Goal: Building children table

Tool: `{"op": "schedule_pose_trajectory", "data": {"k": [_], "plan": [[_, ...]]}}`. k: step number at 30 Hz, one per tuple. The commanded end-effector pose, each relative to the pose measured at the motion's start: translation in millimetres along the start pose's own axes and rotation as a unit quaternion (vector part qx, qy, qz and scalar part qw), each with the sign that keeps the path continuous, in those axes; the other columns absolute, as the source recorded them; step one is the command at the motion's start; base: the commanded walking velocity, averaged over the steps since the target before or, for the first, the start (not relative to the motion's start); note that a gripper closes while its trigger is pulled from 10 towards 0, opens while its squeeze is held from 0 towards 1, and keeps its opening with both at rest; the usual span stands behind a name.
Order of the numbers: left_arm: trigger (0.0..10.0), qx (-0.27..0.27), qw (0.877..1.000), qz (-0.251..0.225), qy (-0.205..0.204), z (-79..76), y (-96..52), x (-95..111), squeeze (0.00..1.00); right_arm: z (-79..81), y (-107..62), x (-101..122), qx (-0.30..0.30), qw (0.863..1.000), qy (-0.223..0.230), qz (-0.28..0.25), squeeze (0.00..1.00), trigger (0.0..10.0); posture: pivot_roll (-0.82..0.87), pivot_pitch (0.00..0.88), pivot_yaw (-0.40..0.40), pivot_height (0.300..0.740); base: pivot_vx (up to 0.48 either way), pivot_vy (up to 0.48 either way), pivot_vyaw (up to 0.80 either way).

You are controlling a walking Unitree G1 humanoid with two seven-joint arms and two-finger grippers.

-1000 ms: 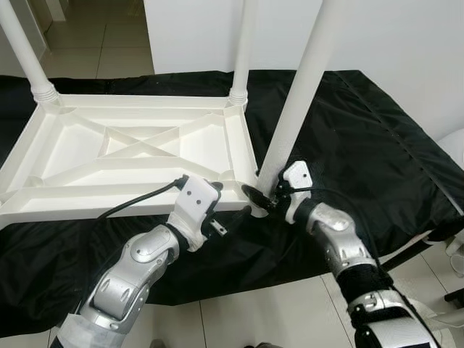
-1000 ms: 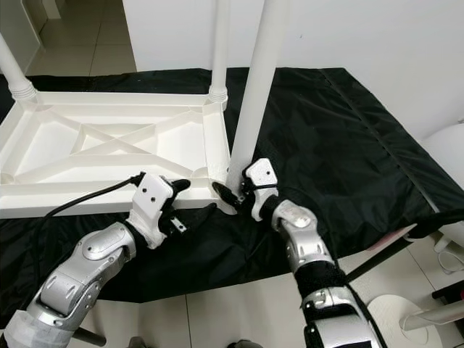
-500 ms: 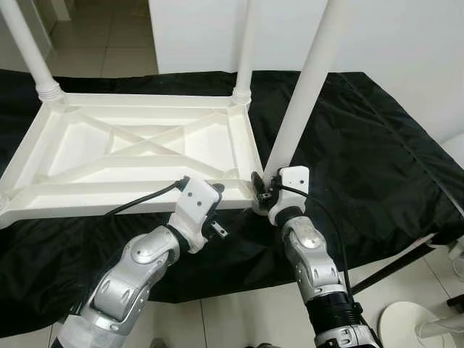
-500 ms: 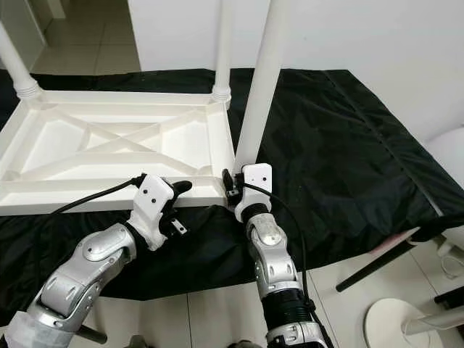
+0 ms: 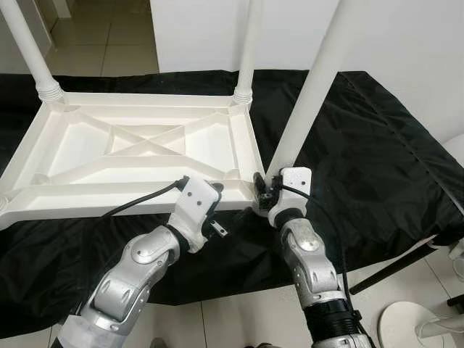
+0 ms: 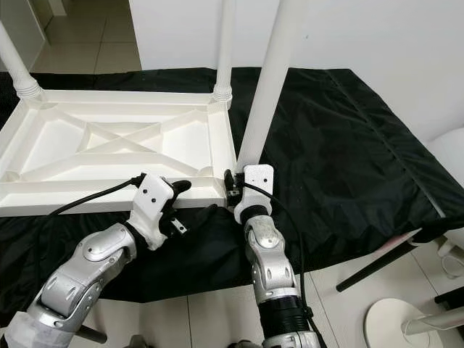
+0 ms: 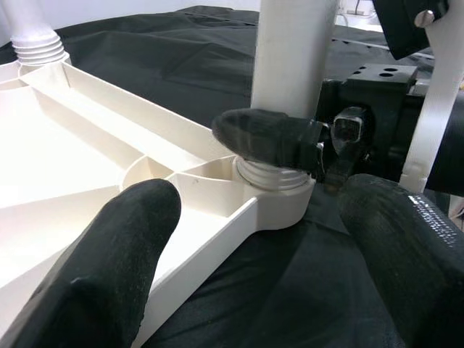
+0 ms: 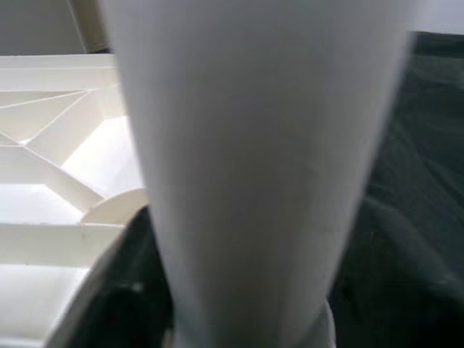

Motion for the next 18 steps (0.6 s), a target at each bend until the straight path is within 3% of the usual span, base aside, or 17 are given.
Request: {"op": "schedule_pose_trajectory", "data": {"k": [1,3,4,8,13,17,18], "plan": [[10.0,-0.027,1.000,0.007,-0.001,-7.4,-1.3,-2,0.00,-6.2,-1.0,-2,0.007,1.000,0.004,0.007,1.00,10.0,0.00,0.071,-0.061,0.740,0.000,0.000,0.00],[10.0,-0.026,1.000,0.007,-0.002,-7.1,-1.5,-3,0.00,-9.5,0.7,-4,0.049,0.999,-0.008,0.014,1.00,10.0,0.00,0.074,-0.058,0.740,0.000,0.000,0.00],[10.0,-0.025,1.000,0.007,-0.003,-7.1,-1.6,-3,0.00,-11.1,1.1,-4,0.065,0.998,-0.015,0.016,0.00,10.0,0.00,0.074,-0.058,0.740,0.000,0.000,0.00],[10.0,-0.026,1.000,0.007,-0.004,-6.6,-1.1,-2,0.00,-13.8,1.4,-6,0.118,0.993,-0.025,0.019,0.00,10.0,0.00,0.076,-0.056,0.740,0.000,0.000,0.00],[10.0,-0.030,0.999,0.009,-0.005,-6.2,-1.1,-3,0.00,-16.0,0.5,-9,0.256,0.964,-0.074,0.012,0.00,10.0,-0.02,0.074,-0.043,0.740,0.000,0.000,0.00],[10.0,-0.033,0.999,0.010,-0.004,-6.9,-0.4,-4,0.00,-20.6,6.3,-6,0.281,0.956,-0.084,0.004,0.00,10.0,-0.02,0.074,-0.038,0.740,0.000,0.000,0.00],[10.0,-0.034,0.999,0.010,-0.002,-7.1,1.2,-4,0.00,-21.3,14.4,-2,0.303,0.949,-0.086,0.003,0.00,10.0,-0.02,0.067,-0.030,0.740,0.000,0.000,0.00]]}}
Point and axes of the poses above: a point about 5 cm out from each wrist's last joint towards the gripper, its own y axis pointing out of the wrist towards the gripper, its own x axis along the axis of the wrist's last joint, z = x × y, the point moved 2 cm from there along y, pointing out of the wrist towards the gripper, and after that the axes turned 6 degrees about -y, right-handed, at the moved point
